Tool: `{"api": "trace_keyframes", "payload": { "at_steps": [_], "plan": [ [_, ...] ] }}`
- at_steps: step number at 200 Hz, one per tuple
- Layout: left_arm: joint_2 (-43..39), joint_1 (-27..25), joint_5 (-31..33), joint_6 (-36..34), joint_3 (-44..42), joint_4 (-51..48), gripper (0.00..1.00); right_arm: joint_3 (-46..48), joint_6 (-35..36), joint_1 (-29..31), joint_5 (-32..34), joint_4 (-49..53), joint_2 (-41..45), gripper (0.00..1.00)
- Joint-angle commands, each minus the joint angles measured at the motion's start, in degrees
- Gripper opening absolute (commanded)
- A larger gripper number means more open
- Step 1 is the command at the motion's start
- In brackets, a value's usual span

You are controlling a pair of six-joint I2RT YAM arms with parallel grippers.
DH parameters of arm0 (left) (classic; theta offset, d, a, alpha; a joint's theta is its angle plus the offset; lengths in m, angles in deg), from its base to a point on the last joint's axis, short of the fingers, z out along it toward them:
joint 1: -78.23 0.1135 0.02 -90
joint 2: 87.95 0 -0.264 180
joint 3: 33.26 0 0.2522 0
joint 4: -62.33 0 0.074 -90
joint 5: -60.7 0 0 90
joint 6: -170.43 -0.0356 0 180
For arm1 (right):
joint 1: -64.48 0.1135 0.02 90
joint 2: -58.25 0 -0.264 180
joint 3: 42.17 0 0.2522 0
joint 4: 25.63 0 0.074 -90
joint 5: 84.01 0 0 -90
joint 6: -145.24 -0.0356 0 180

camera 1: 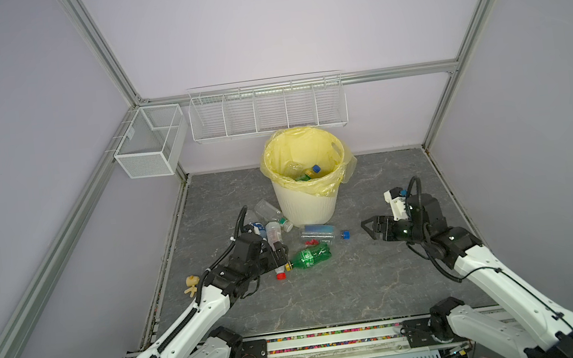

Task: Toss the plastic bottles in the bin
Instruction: 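Lower the left gripper and close it on the green yellow-capped bottle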

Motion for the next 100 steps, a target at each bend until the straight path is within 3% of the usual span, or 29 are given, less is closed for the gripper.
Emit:
{"api": "trace_keyframes", "payload": {
  "at_steps": [1,55,100],
  "plan": [
    [1.4,0.3,-1.8,-3.4,2.7,1.5,1.0,1.9,-0.9,0.2,-1.2,-0.8,1.8,0.88],
    [6.4,-1.4,-5.1,-7.6,5.8,3.4,1.0,2.9,-1.2,0.3,-1.0,-1.5,3.0,0.88],
    [11.3,-5.8,-3.9,-16.1,10.7,1.4,1.0,3.6,-2.0,0.3,-1.2,-1.7,3.6,0.88]
  ]
}}
